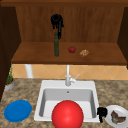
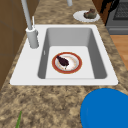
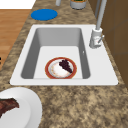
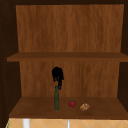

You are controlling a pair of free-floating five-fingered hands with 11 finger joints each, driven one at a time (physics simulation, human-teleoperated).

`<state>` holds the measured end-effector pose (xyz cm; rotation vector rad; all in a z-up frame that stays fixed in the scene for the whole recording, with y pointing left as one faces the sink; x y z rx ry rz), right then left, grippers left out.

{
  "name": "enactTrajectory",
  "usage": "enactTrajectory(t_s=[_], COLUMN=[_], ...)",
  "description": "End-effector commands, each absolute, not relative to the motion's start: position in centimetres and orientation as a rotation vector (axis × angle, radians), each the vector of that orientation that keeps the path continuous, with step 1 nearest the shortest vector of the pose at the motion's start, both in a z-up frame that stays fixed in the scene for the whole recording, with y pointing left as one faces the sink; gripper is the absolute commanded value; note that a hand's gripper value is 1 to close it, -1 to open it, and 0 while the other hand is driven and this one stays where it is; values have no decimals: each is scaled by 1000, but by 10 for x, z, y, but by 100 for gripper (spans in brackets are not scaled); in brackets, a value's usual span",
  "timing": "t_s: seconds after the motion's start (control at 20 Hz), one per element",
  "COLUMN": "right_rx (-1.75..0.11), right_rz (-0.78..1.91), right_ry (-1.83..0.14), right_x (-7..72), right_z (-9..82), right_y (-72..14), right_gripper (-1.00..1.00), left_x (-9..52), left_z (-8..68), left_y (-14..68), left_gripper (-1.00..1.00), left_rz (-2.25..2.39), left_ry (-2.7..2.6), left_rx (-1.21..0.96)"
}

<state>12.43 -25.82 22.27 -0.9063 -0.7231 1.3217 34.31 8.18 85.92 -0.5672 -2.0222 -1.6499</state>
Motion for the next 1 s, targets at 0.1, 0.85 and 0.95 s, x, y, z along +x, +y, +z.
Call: enactTrajectory(t_s=[0.1,0.85,0.95], right_rx=[-906,-906,-906], right_rz=[1322,1322,1322], right_ry=[-723,-723,-723], right_x=[124,124,124], right_z=[223,223,223], right_y=[-258,-258,-258], right_gripper=[0,0,0], left_x=[366,412,413], left_z=[840,828,825], left_y=[88,95,94], left_gripper=[-100,-100,-100], left_rz=[-1609,-1574,-1583], left_ry=[-1991,-1959,-1951], left_rx=[-605,-647,-646])
